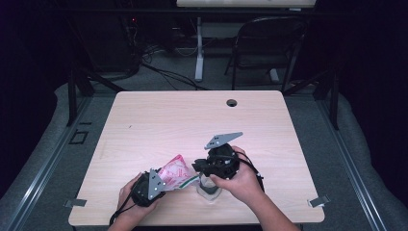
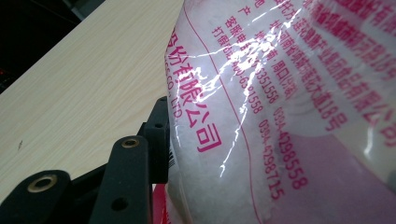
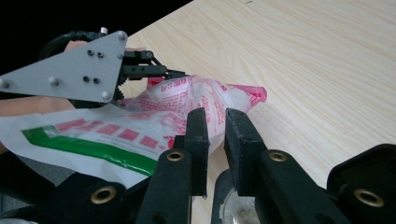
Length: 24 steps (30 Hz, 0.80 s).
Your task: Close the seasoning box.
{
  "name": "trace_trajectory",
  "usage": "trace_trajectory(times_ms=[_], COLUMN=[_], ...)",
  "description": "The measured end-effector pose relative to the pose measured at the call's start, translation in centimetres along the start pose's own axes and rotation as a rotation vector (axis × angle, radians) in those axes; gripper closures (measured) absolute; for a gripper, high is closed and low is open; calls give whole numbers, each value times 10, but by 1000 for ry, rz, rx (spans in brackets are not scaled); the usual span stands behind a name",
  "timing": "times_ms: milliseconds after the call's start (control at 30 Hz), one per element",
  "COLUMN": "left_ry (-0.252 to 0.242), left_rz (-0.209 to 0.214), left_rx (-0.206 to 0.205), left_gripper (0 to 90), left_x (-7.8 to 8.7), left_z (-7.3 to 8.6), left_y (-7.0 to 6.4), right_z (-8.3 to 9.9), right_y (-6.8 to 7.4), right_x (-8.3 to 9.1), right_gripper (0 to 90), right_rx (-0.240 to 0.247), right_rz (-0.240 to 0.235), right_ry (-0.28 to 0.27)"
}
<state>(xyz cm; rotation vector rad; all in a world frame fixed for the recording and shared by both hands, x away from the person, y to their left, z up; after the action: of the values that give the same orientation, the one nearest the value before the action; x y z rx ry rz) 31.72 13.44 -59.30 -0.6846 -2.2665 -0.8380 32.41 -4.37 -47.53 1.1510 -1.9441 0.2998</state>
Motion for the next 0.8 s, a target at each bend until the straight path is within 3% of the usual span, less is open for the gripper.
trace_trajectory(times_ms=[100, 300, 500, 733, 800], left_ry=[2, -8, -13, -14, -19], left_rz=[0, -20, -30, -56, -65], left_rx=[-5, -6, -15, -38, -47], left_gripper=[564, 565, 565, 565, 568], left_x=[0, 2, 3, 6, 6], left_z=[0, -2, -3, -4, -5], left_y=[0, 0, 0, 0, 0], right_z=[-2, -1, 2, 3, 3], right_y=[3, 5, 7, 7, 6], right_x=[1, -13, -22, -20, -19], right_gripper=[795, 791, 890, 900, 900], right_rx=[1, 5, -1, 16, 24], right_rz=[-6, -28, -48, -23, 7], right_ry=[-1, 61, 92, 96, 89])
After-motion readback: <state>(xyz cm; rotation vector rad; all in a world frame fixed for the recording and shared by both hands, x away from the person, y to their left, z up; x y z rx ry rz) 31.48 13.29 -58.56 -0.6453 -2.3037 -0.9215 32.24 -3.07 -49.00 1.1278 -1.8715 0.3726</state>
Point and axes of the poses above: each handheld gripper's, and its own axes: x roughly backward along the jaws, z roughly out of its underside, y roughly to its left, the point moved 7 cm from there along -x, roughly forward along the jaws, and after that the axes turned 10 degrees about y, right-handed, at the moved point
